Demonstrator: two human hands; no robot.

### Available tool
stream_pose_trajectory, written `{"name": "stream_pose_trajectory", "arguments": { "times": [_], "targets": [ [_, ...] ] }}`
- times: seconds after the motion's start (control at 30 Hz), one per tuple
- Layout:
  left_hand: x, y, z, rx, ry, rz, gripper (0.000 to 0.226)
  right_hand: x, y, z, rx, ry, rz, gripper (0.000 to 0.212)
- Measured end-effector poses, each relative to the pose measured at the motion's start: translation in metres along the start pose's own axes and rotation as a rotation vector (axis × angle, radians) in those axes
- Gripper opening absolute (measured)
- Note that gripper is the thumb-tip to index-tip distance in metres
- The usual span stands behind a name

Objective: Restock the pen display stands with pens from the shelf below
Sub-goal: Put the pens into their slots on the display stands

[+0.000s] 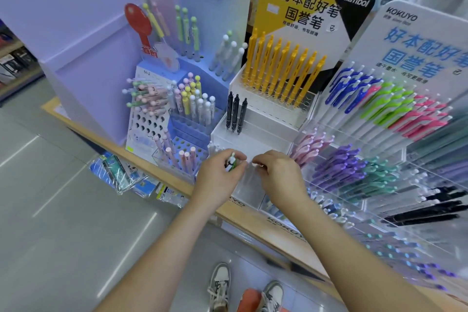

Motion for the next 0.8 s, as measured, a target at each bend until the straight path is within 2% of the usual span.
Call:
{"name": "stream_pose_trajectory", "arguments": {
  "times": [0.17, 0.27, 0.47, 0.63, 0.7, 0.73, 0.8],
  "targets": [
    [-0.029, -0.009, 0.024, 0.104, -0.095, 0.162, 0.012, -0.004, 0.0, 0.001, 0.041, -0.105, -0.141, 0.034],
    [-0.033, -0.013, 0.032, 0.144, -0.103, 0.282, 0.014, -0.007, -0.001, -0.002, 0.051, -0.13, -0.129, 0.035],
    [-0.033, -0.024, 0.033, 0.221, -0.148, 0.414, 0.01, -0.003, 0.02, -0.027, -0.019, -0.125, 0.049, 0.042],
    [-0.033, -0.025, 0.032, 0.22, -0.149, 0.462, 0.008, -0.008, 0.043, -0.053, -0.148, -0.187, 0.269, 0.033],
    [-0.042, -0.017, 0.028, 0.174, -0.126, 0.284, 0.005, -0.01, 0.049, -0.061, -0.166, -0.291, 0.455, 0.023],
    [-0.049, -0.012, 0.023, 0.148, -0.069, 0.046, 0.009, -0.009, 0.051, -0.064, -0.146, -0.362, 0.592, 0.018],
    [-0.063, -0.011, 0.01, 0.158, 0.162, -0.605, 0.02, -0.004, 0.051, -0.07, -0.014, -0.495, 0.897, 0.009]
  ]
}}
Point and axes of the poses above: each hand's wrist, its own z-axis towards the middle knuckle, its own y-axis out of the back of the hand, x = y × z, the point moved 5 cm from there along z, towards the middle knuckle, and after that the axes turned 2 degrees about z, right-handed, at the moved point
